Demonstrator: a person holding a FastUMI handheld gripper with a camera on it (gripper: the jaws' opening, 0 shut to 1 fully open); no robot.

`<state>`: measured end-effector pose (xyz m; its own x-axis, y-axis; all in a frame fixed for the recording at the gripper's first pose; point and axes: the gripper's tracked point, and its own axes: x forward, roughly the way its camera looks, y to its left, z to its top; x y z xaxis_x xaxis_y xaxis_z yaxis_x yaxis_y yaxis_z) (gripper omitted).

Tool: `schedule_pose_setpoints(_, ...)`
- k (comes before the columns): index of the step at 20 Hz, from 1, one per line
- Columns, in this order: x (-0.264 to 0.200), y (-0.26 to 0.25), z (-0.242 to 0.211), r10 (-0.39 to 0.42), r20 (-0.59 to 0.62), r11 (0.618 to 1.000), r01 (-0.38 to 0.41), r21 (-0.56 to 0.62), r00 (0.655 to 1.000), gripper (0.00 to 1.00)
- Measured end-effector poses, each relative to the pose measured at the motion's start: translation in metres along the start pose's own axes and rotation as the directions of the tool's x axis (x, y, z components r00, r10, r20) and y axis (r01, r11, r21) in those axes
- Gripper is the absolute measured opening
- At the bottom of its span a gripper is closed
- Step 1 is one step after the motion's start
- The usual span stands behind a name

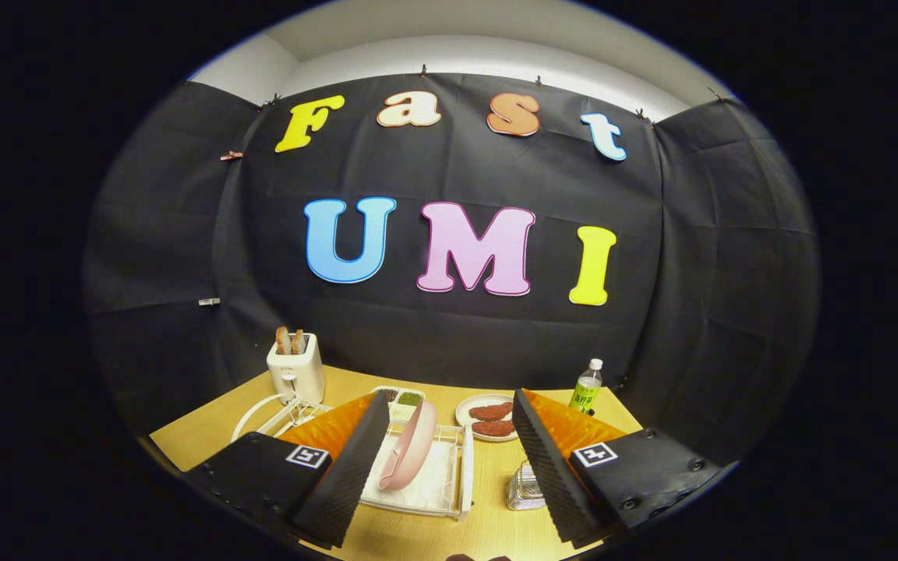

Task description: Take the plate from the dish rack, then take the spoon from the basket and place it into the plate.

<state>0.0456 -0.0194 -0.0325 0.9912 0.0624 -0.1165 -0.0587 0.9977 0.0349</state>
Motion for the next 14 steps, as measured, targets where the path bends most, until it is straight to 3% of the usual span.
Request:
schedule_pose_setpoints(9, 0.040, 0.014, -0.010, 0.024, -0.132, 0.996, -0.035, -0.079, 0.991, 0.97)
schedule_pose_setpoints(14, 0.084, 0.024, -0.042, 0.043, -0.333, 0.987, -0.092, -0.132, 0.942, 0.98)
